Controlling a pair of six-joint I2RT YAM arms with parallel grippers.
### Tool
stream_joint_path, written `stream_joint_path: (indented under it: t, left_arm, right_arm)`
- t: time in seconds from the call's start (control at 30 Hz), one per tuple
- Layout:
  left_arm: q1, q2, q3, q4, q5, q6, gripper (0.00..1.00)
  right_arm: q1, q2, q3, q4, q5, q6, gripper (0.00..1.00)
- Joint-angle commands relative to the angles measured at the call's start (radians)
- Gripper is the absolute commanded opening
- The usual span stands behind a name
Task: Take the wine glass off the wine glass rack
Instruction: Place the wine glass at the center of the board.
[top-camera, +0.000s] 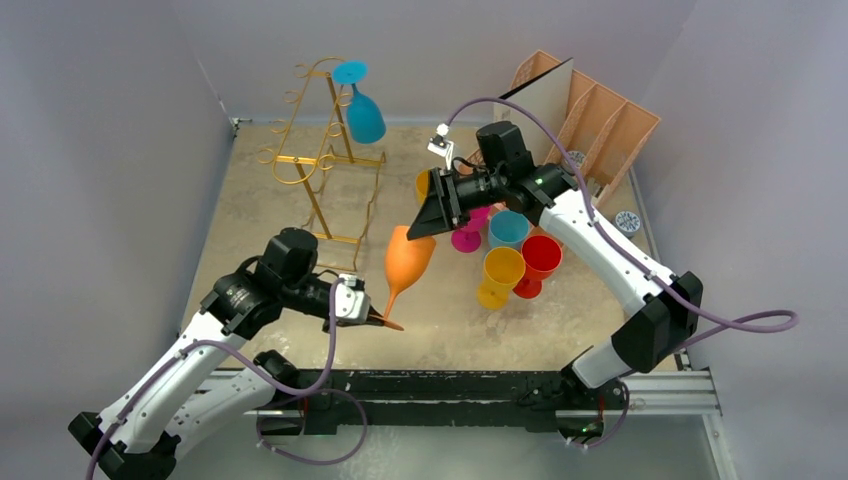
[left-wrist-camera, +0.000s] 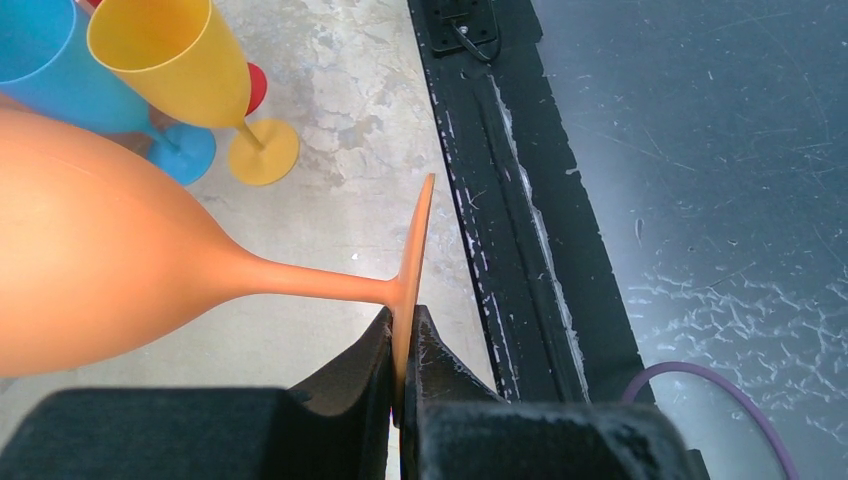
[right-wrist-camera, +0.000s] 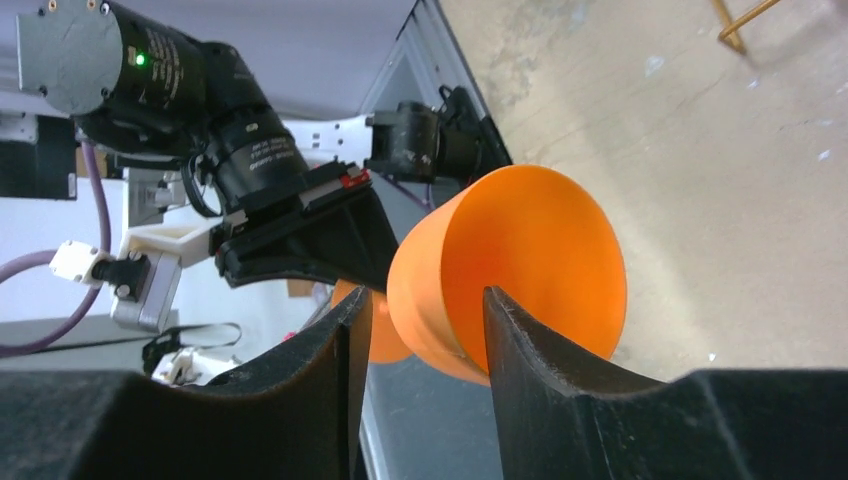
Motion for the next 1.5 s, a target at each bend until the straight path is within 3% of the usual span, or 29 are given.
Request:
stream_joint_path:
  t: [0.0,0.47,0.7,0.83,1.1,1.47]
  left_arm:
    - [0.000,0.004,0.040,0.022,0.030,0.047,0.00]
    - [0.001,0.012,0.037,0.055,0.032,0.044,0.00]
    - [0.000,0.017,0.032,0.082,0.054,0.033,0.00]
    - [0.000,0.021,0.032,0.084,0.058,0.031,0.00]
    - [0.001,0.028,0.033,0.078,0.074,0.039,0.00]
    - [0.000,0.031,0.026,0.096,0.093,0.028,0.00]
  right_arm:
    - [0.002,-0.022,0.047,-0.086,-0.125,-0.042,0.47]
    - [0.000,-0.047,-0.025,-0.038,-0.301,-0.017,0.36]
    - [0.000,-0.049,-0.030,-0.050,-0.401,-0.012,0.42]
    - [0.001,-0.055,-0.031,-0.076,-0.412,-0.036,0.32]
    - [0.000,-0.038,-0.020,-0.098,-0.405,-0.040,0.00]
    - [0.000,-0.081,-0.047,-0.105,-0.350,-0.059,0.00]
